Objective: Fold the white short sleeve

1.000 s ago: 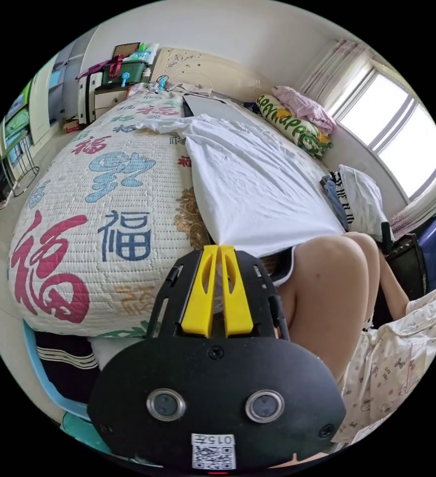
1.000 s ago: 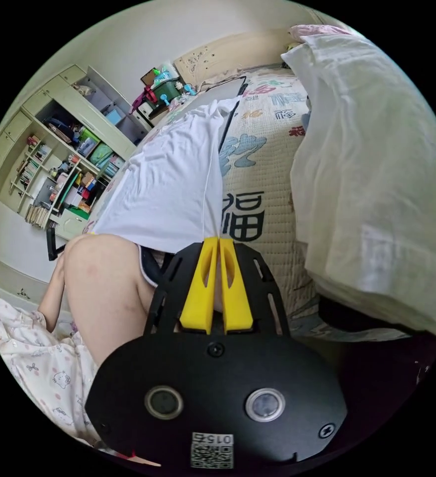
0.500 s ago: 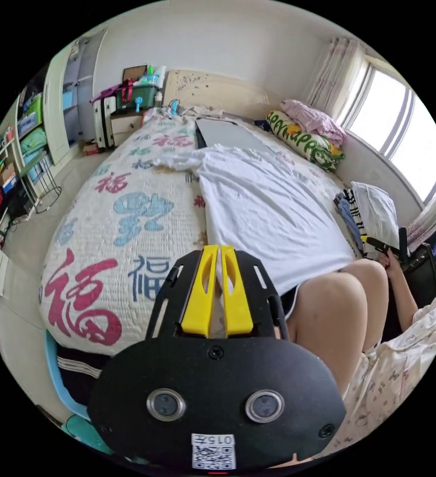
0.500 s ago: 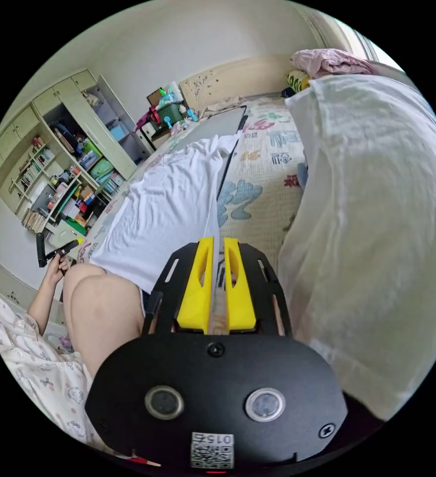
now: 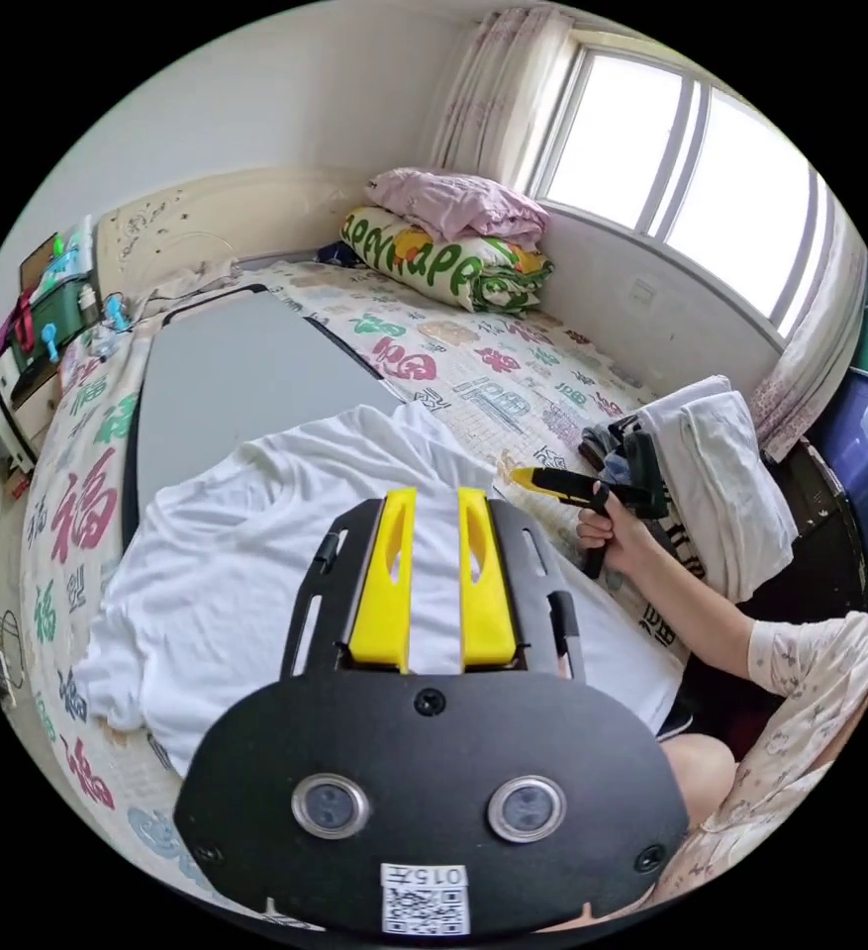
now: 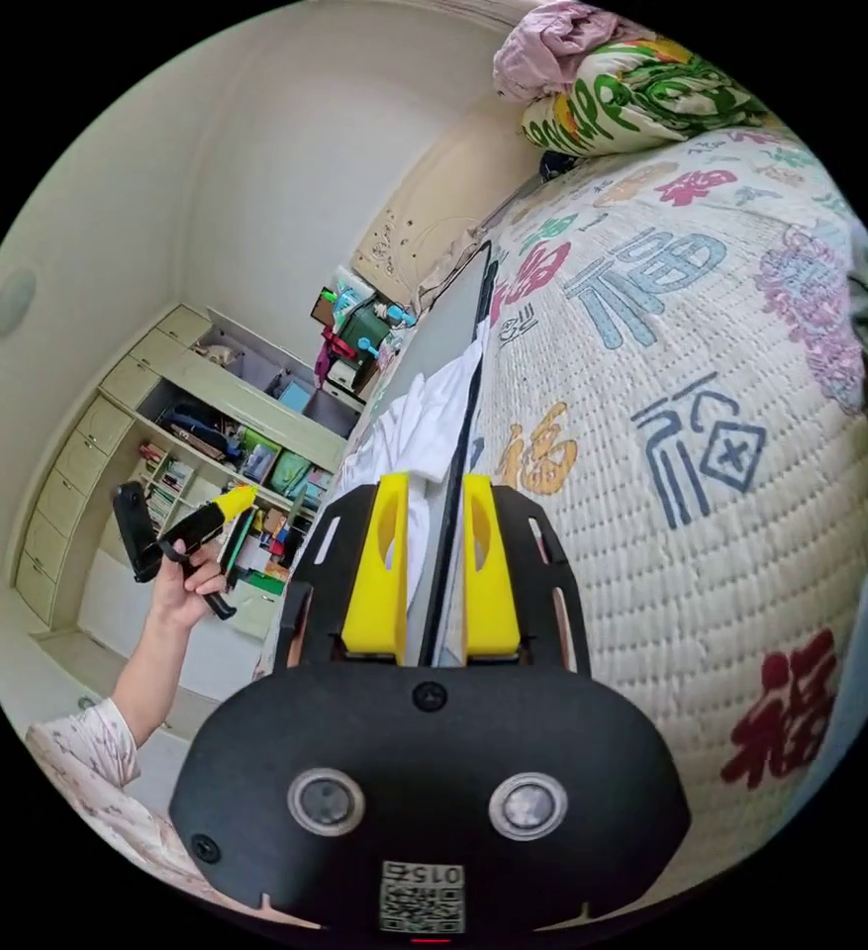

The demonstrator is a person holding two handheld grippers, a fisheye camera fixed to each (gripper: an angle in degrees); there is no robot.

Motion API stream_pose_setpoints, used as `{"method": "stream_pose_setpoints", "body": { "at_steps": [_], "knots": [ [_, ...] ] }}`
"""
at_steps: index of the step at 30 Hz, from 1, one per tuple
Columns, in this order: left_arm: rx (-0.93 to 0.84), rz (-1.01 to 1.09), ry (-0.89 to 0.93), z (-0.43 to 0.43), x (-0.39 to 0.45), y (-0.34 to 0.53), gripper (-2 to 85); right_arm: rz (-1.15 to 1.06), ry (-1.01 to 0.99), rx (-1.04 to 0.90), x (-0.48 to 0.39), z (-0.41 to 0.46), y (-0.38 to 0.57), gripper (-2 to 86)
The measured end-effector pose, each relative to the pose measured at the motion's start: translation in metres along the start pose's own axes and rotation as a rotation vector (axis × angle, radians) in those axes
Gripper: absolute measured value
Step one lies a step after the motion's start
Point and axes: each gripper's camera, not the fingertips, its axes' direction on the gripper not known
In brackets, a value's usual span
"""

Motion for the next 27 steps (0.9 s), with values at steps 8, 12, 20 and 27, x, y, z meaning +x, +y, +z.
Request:
{"method": "stream_pose_setpoints", "body": {
  "at_steps": [8,12,20,27],
  "knots": [
    [-0.103,-0.093,-0.005,0.165,0.019,-0.164,8.2,0.06,-0.005,-0.009,-0.016,-0.006,-0.032,0.7],
    [-0.111,-0.165,-0.083,0.21,0.016,-0.209,9.4,0.066,-0.049,0.04,-0.028,-0.018,-0.031,0.7],
    [-0.134,-0.136,-0.261,0.257,0.037,-0.251,8.8,-0.068,-0.011,0.017,-0.088,0.019,-0.032,8.8],
    [-0.138,-0.113,-0.265,0.263,0.041,-0.269,1.6,-0.064,0.068,0.019,-0.113,0.075,-0.019,0.8]
  ]
}}
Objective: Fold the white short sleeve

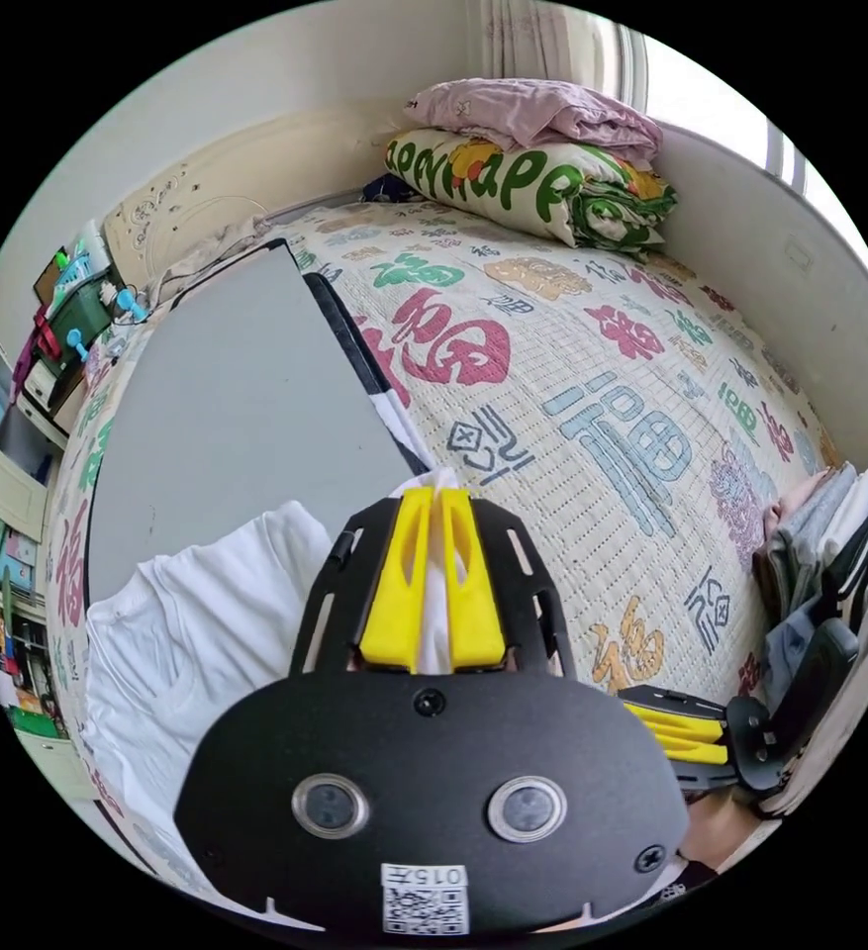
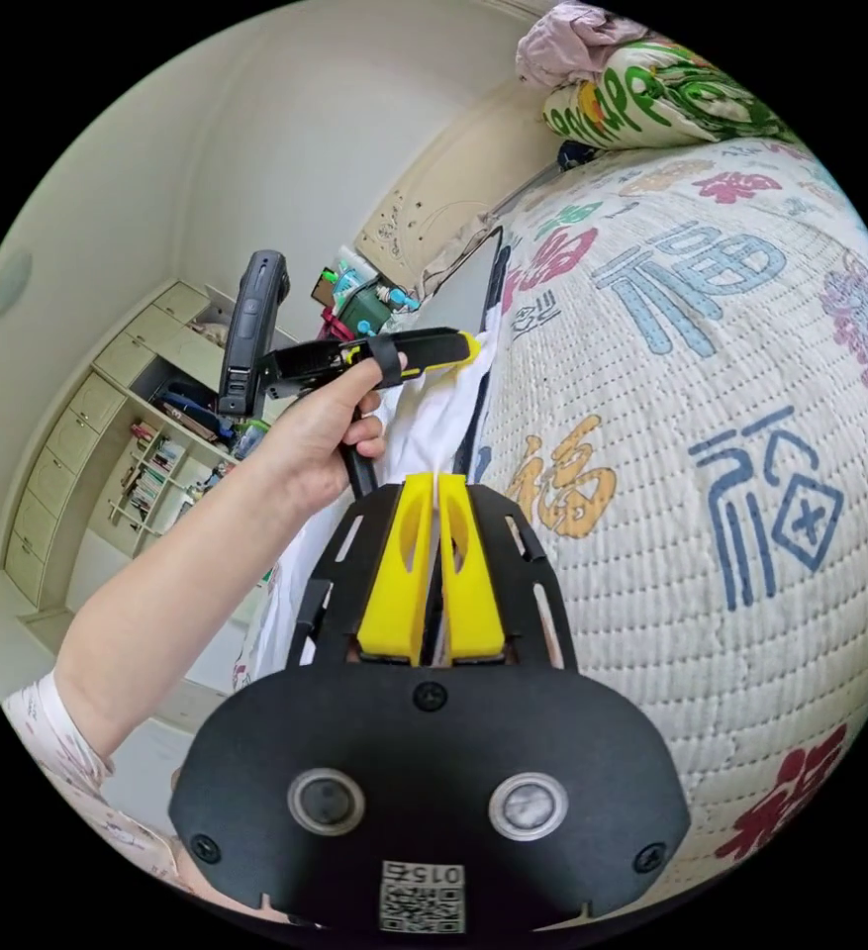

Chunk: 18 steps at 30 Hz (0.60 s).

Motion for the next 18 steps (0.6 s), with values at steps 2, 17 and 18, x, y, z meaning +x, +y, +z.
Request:
{"method": "stream_pose_setpoints", "body": {
  "at_steps": [2,17,18],
  "knots": [
    [0.045,-0.016,0.054,-0.007,-0.001,-0.006,0.3,0.009,0.008,0.03,-0.002,0.006,0.007,0.4],
    [0.059,0.103,0.123,0.061,0.126,-0.048,4.7,-0.381,0.512,-0.19,-0.071,0.166,0.052,0.1],
    [0.051,0.093,0.128,0.065,0.128,-0.049,6.3,-0.357,0.507,-0.215,-0.06,0.185,0.053,0.1]
  ]
}}
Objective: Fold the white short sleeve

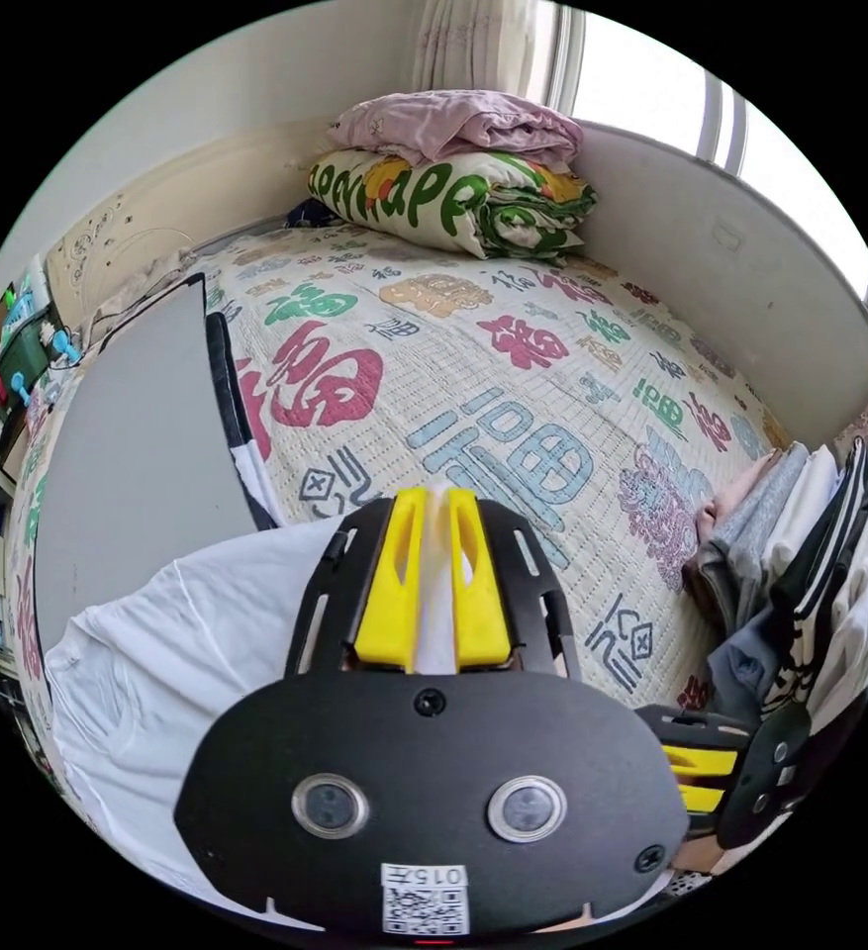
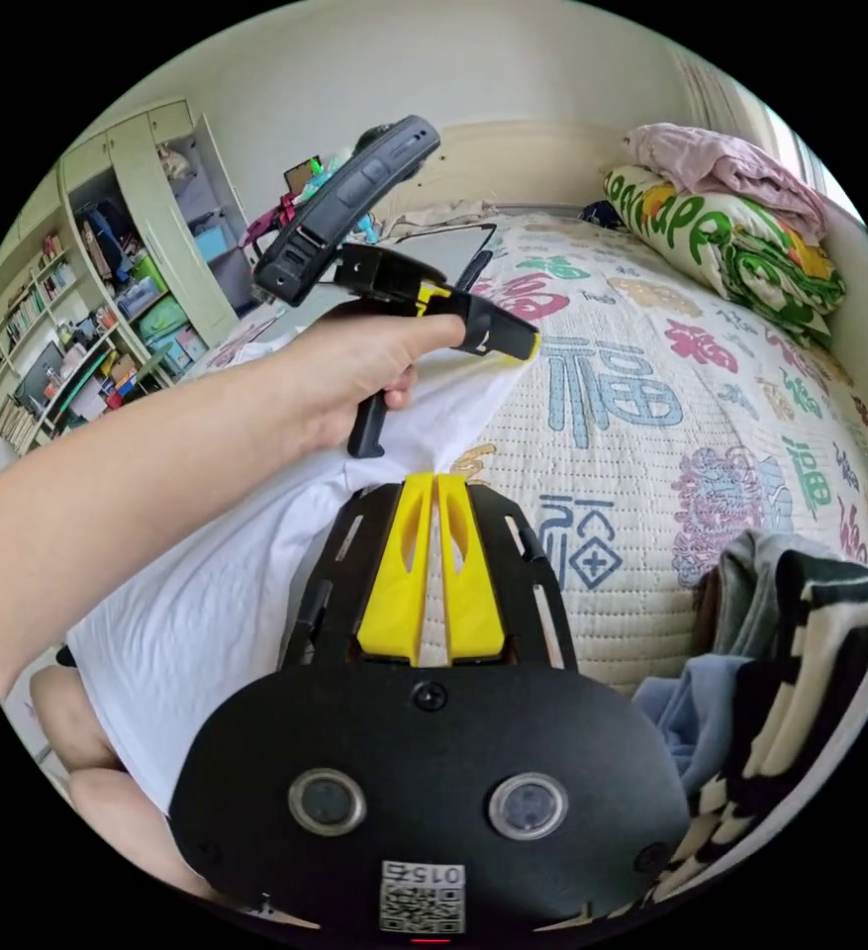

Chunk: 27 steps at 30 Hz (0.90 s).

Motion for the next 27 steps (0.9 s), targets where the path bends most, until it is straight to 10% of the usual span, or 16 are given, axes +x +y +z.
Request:
{"method": "stream_pose_setpoints", "body": {
  "at_steps": [9,17,27],
  "knots": [
    [0.109,0.02,0.202,-0.08,-0.054,0.052,9.1,0.064,-0.02,0.05,-0.011,0.086,0.003,2.7],
    [-0.015,-0.103,-0.225,-0.168,-0.271,0.229,6.3,-0.092,-0.052,0.188,-0.078,0.139,-0.012,0.8],
    [-0.031,-0.25,-0.252,-0.066,-0.362,0.342,1.3,-0.314,0.205,-0.083,-0.259,0.439,-0.223,-0.9]
  ]
}}
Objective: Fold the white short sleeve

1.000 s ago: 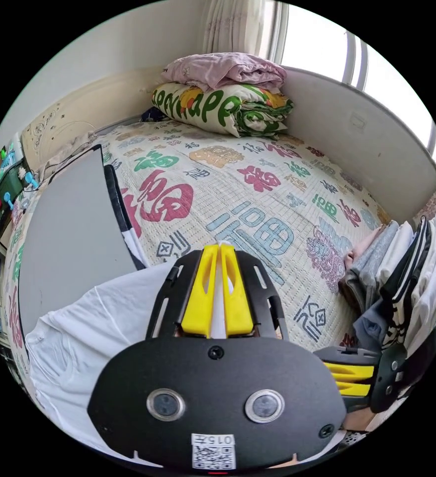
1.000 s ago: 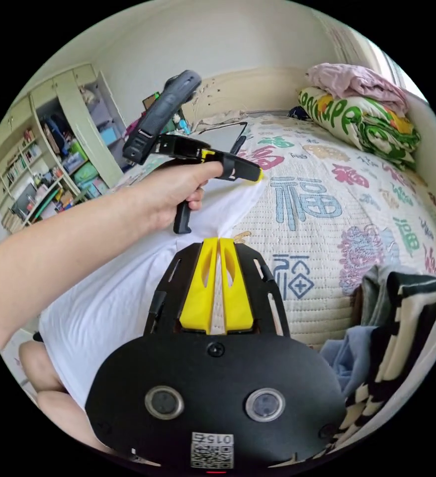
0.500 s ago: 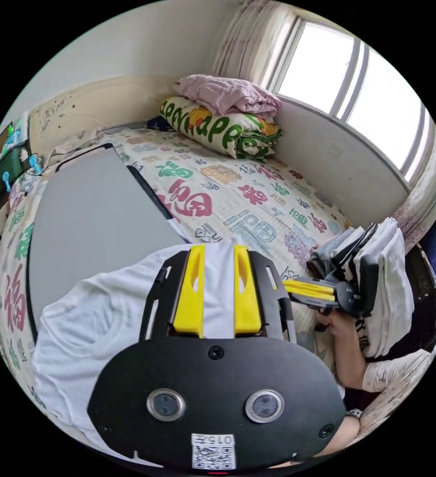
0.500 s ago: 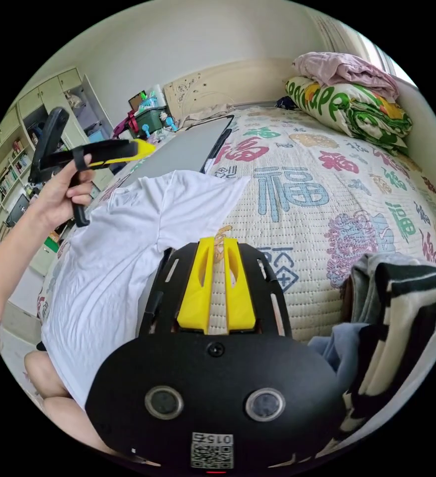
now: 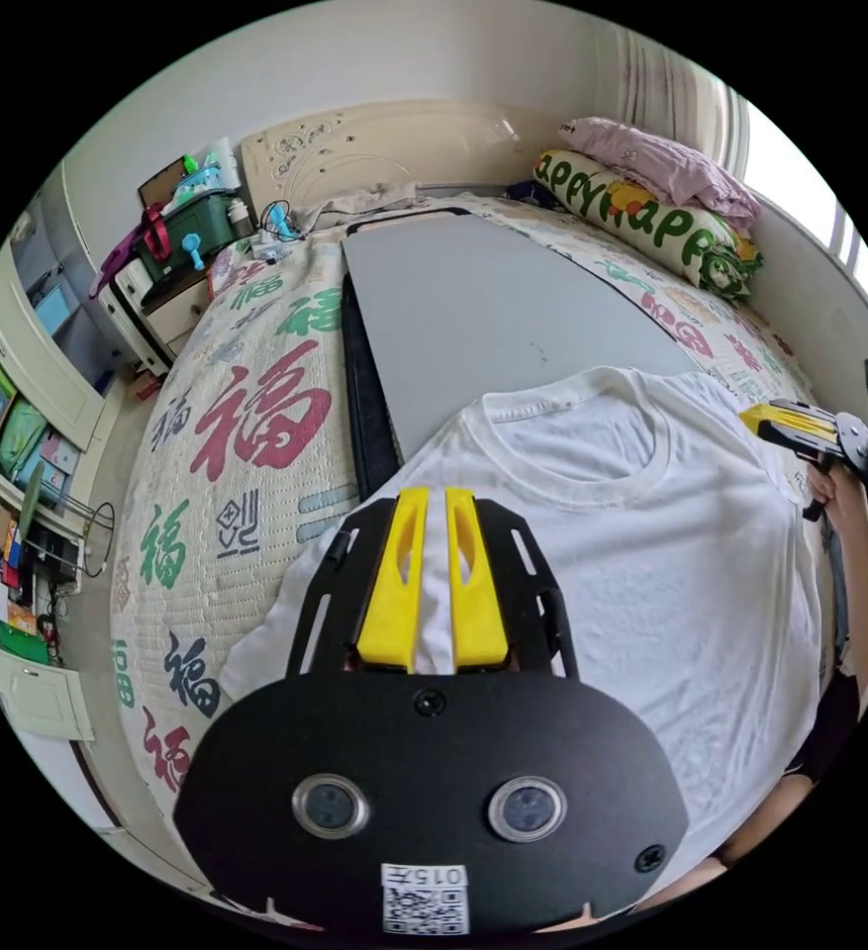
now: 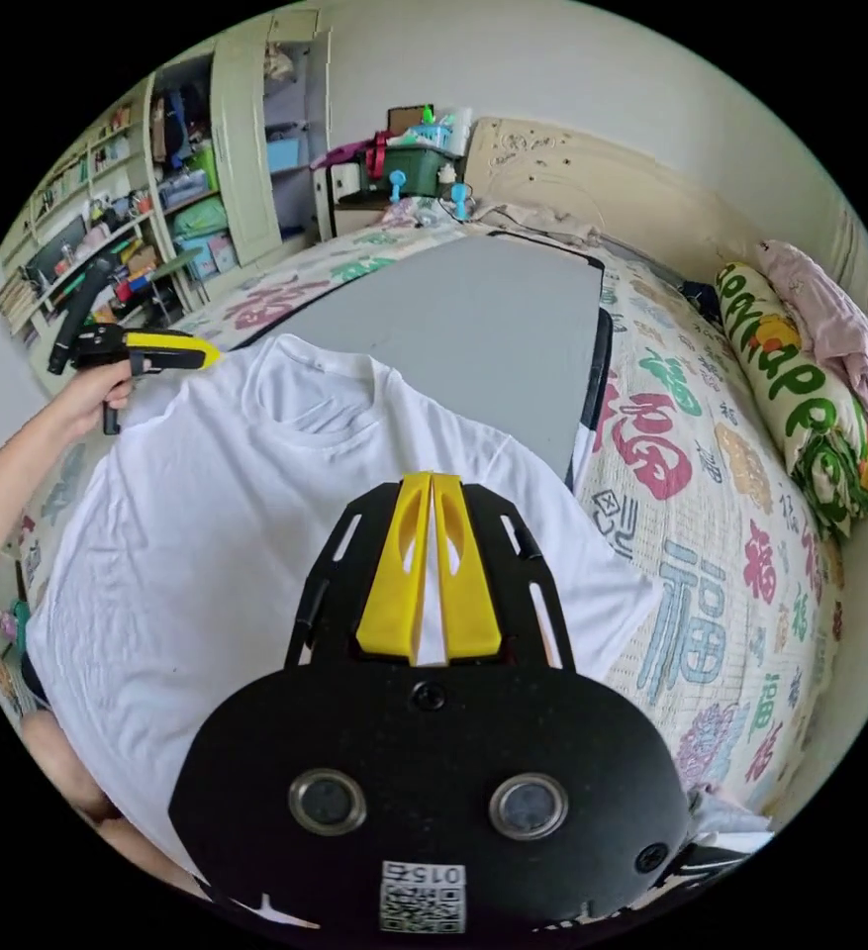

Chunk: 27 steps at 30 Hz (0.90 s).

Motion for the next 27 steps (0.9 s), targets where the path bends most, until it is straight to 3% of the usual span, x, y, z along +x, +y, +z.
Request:
{"method": "stream_pose_setpoints", "body": {
  "at_steps": [7,14,19,22,27],
  "knots": [
    [0.027,0.058,-0.058,0.065,0.021,0.016,-0.7,0.051,0.152,-0.092,-0.013,0.165,-0.083,-1.0],
    [0.033,0.019,-0.09,0.119,0.031,0.046,-0.4,-0.059,0.349,-0.128,-0.018,0.265,-0.12,-0.9],
    [0.16,-0.013,-0.051,0.098,0.011,0.104,1.4,0.102,0.205,-0.044,0.061,0.26,-0.091,-1.0],
    [0.241,-0.116,-0.012,0.071,-0.047,0.18,4.5,0.175,0.09,0.01,0.125,0.239,-0.031,-1.0],
    [0.125,-0.376,0.035,0.1,-0.173,0.324,9.6,0.309,-0.084,0.051,0.23,0.229,0.097,-0.7]
  ]
}}
